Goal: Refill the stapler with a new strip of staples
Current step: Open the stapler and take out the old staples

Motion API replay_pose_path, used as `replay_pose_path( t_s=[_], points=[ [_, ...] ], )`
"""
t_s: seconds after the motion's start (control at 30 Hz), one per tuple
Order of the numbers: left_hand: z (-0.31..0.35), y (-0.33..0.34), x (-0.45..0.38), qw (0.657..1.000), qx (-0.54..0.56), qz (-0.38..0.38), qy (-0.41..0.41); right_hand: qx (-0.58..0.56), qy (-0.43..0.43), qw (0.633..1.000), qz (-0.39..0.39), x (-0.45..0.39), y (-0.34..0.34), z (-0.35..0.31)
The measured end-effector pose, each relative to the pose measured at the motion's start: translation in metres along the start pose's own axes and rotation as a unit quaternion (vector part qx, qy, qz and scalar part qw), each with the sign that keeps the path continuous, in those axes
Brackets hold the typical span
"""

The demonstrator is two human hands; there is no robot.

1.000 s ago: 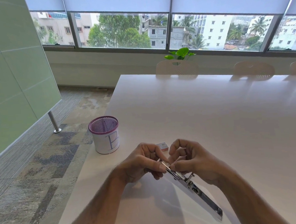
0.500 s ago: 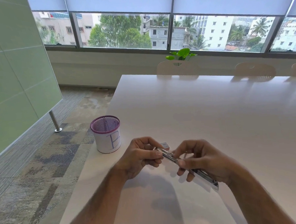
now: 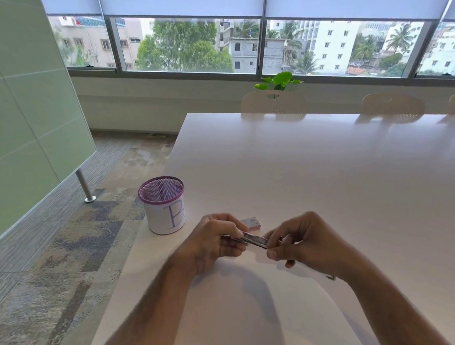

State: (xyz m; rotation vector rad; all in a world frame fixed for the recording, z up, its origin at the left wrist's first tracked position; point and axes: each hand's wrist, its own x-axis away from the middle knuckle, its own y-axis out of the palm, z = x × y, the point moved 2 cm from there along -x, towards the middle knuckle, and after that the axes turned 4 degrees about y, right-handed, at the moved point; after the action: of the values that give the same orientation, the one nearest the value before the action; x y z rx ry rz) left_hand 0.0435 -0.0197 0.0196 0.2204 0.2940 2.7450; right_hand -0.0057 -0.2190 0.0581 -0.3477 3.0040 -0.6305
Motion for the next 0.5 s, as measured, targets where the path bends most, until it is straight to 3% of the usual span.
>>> replay_pose_path(
  t_s=[0.5],
  points=[
    [-0.0025, 0.0065, -0.0022, 0.999, 0.005, -0.012, -0.043, 0.051, -0.011, 0.998, 0.022, 0.0020, 0.0060, -0.0006]
  ],
)
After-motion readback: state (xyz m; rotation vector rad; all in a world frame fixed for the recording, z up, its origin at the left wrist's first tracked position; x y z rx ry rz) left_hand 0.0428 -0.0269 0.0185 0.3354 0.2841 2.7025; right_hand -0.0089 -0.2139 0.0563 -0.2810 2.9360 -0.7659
